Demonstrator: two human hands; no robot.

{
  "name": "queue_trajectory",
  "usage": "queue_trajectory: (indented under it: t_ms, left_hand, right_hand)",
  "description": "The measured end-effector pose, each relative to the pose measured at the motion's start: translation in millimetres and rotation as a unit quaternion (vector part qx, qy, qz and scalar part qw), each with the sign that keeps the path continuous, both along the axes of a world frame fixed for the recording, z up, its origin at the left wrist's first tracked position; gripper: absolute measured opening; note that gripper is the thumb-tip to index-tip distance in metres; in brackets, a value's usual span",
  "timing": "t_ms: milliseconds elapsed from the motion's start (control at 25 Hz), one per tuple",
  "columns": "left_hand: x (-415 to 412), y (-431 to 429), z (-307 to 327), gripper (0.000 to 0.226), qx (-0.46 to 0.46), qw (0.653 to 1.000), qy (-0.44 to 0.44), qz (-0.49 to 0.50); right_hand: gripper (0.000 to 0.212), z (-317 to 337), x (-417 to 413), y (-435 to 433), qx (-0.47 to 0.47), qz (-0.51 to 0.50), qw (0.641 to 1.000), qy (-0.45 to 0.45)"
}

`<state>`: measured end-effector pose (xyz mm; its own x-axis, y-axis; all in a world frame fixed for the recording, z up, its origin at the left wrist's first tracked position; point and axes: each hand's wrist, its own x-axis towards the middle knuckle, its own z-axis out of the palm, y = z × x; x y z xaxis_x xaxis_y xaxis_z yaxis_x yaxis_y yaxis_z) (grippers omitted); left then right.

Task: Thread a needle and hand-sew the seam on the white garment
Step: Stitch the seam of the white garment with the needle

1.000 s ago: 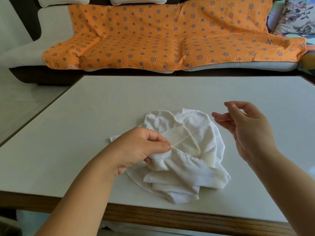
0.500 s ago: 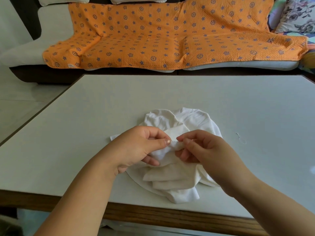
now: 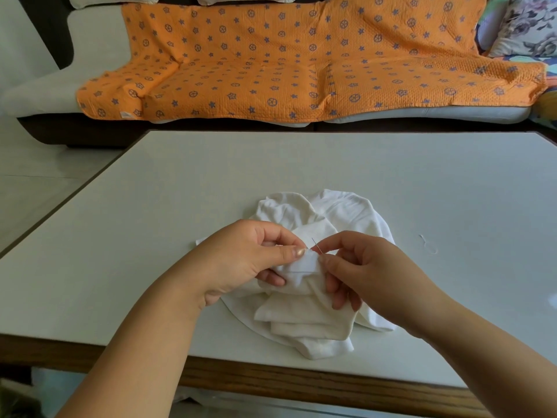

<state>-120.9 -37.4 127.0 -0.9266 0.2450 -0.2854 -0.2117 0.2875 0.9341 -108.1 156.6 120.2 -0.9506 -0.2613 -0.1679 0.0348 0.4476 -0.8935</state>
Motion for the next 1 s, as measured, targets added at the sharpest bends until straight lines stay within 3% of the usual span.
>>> queue_trajectory:
  t_ms: [360, 600, 840, 1000]
  left_hand:
    - [-3, -2, 0, 0.008, 0.013, 0.999, -0.001, 0.042]
    - [-2, -2, -1, 0.005, 0.015, 0.998, 0.003, 0.060]
    - [-2, 0, -1, 0.005, 0.017, 0.999, 0.016, 0.047]
    - [-1, 0, -1, 0.005, 0.019, 0.999, 0.019, 0.044]
  right_hand:
    - [0.013, -2, -4, 8, 0.035, -0.038, 0.999, 0.012]
    - [0.012, 2, 7, 2, -0.035, -0.077, 0.993, 0.079]
    - [0.014, 5, 14, -7, -0.059, -0.035, 0.998, 0.001]
    - [0.013, 5, 12, -7, -0.051, -0.034, 0.998, -0.005]
